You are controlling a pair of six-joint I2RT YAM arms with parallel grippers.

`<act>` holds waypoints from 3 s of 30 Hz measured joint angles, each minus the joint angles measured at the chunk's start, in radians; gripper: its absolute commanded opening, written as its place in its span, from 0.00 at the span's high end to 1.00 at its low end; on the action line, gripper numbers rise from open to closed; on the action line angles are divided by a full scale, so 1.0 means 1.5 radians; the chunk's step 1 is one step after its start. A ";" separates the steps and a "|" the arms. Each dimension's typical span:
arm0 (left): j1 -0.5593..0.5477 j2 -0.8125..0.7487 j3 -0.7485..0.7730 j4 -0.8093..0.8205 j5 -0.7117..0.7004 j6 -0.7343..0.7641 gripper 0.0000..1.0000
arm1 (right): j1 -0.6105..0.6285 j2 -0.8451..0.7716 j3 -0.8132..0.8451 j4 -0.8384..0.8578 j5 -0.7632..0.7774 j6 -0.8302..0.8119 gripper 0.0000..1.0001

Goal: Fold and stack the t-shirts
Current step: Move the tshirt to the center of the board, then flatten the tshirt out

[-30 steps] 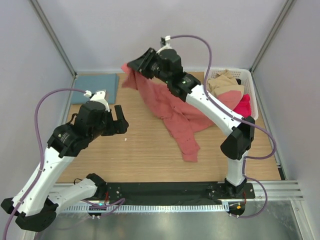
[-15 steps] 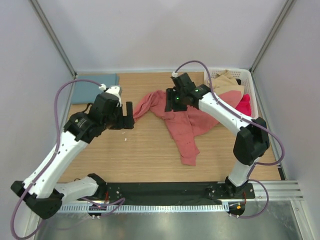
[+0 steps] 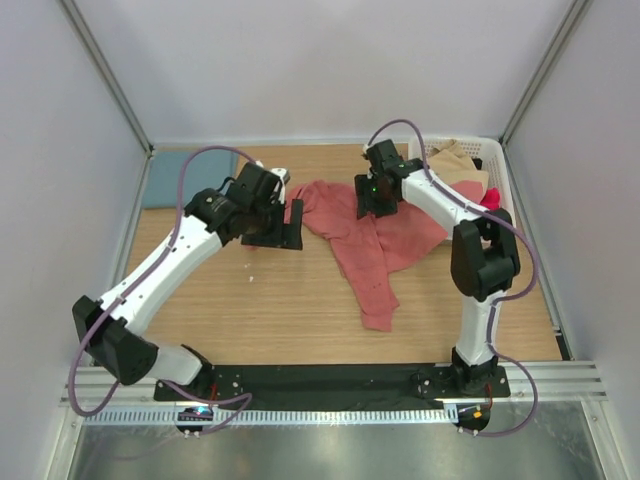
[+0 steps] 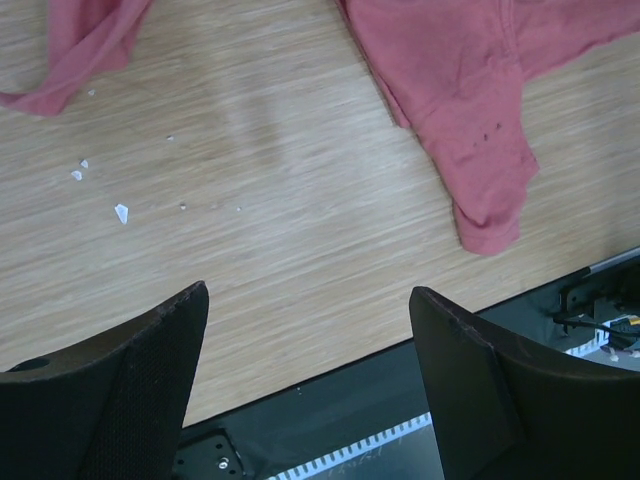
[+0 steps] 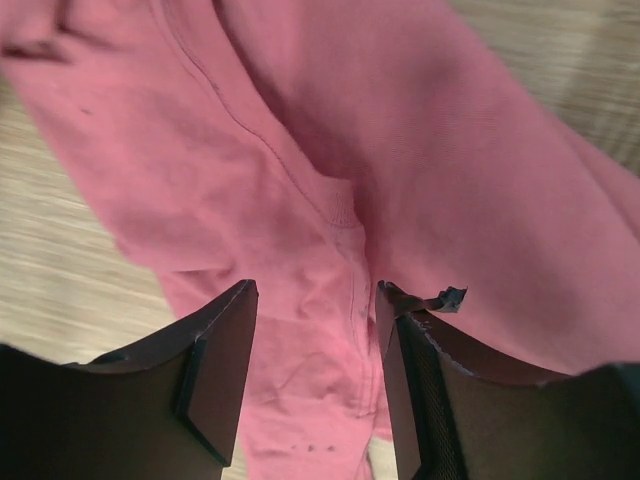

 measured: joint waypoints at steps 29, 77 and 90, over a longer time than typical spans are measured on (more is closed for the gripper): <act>-0.001 -0.386 -0.076 -0.054 -0.316 -0.130 0.19 | 0.313 0.173 0.158 0.395 -0.252 0.518 0.99; 0.360 -0.061 -0.400 0.150 -0.049 -0.157 0.35 | 0.081 -0.359 -0.303 -0.114 0.045 0.119 0.49; 0.377 0.081 -0.405 0.276 -0.057 -0.156 0.91 | 0.054 -0.407 -0.330 -0.132 0.068 0.108 0.49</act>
